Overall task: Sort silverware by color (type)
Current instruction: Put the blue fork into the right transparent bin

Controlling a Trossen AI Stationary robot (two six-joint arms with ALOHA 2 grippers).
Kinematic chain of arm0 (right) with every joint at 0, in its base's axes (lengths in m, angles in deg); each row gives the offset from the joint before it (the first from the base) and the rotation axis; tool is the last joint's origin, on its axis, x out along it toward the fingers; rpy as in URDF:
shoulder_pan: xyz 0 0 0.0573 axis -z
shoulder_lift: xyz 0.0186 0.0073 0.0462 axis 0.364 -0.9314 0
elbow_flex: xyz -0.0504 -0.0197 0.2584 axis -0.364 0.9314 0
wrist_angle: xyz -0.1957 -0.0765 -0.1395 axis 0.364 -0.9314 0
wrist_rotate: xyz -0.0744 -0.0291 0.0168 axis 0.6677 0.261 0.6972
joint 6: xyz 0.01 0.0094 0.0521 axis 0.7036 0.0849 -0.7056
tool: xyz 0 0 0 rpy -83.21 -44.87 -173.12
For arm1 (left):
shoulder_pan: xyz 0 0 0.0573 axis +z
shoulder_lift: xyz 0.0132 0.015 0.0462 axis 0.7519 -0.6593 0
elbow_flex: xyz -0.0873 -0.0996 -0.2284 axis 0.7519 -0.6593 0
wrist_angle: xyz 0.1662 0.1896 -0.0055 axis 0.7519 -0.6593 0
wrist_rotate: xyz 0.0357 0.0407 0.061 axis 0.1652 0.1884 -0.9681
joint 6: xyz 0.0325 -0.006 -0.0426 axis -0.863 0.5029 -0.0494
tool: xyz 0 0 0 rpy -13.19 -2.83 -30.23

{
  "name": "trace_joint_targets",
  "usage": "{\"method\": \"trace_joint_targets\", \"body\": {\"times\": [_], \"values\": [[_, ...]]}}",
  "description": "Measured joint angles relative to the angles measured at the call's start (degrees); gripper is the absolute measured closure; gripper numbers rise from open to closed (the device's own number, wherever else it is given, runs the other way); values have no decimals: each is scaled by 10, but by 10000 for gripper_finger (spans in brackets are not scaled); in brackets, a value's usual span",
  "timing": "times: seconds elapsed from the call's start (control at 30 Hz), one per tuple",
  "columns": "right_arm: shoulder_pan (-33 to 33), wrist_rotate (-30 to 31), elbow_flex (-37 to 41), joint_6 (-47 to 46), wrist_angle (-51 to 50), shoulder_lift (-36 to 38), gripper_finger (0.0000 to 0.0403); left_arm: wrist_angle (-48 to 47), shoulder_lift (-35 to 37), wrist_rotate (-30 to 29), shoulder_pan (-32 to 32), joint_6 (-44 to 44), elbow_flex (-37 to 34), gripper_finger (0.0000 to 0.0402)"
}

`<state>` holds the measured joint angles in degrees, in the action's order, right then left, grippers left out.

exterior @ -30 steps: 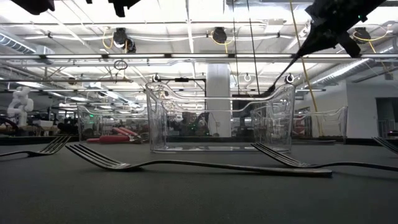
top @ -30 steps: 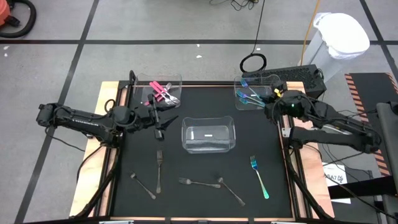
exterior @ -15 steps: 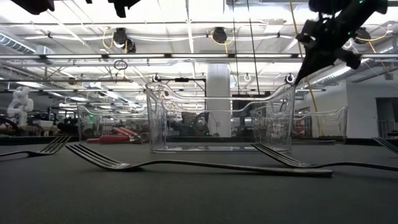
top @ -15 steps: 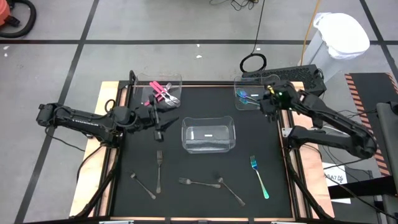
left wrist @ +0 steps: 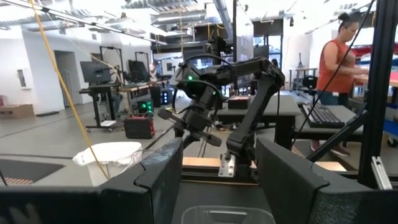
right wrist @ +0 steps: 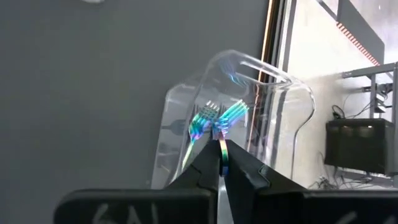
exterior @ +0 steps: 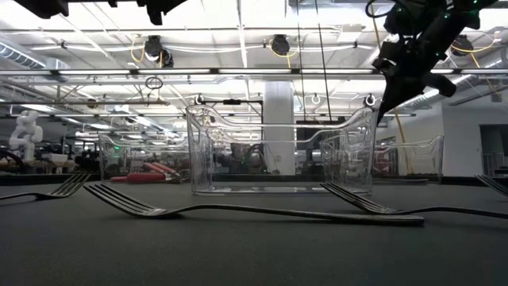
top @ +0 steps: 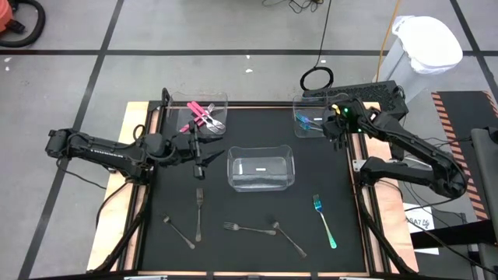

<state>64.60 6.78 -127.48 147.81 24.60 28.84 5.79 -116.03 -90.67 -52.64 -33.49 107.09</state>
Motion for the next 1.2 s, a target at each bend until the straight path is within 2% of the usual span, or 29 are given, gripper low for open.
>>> {"method": "trace_joint_targets", "body": {"times": [0.13,0.27,0.5,0.8,1.0,1.2], "values": [[10,-27,0,-17,6,0,386,0,0,0,0,13,0,199],[20,-25,0,-23,6,0,368,1,0,1,0,14,0,199],[44,13,0,-33,5,0,332,1,0,2,0,14,0,199],[59,142,0,-37,5,0,280,1,0,3,0,13,0,199],[59,241,0,-64,5,0,262,1,0,3,0,13,0,199],[59,262,0,-85,5,0,259,1,0,3,0,13,0,199]]}}
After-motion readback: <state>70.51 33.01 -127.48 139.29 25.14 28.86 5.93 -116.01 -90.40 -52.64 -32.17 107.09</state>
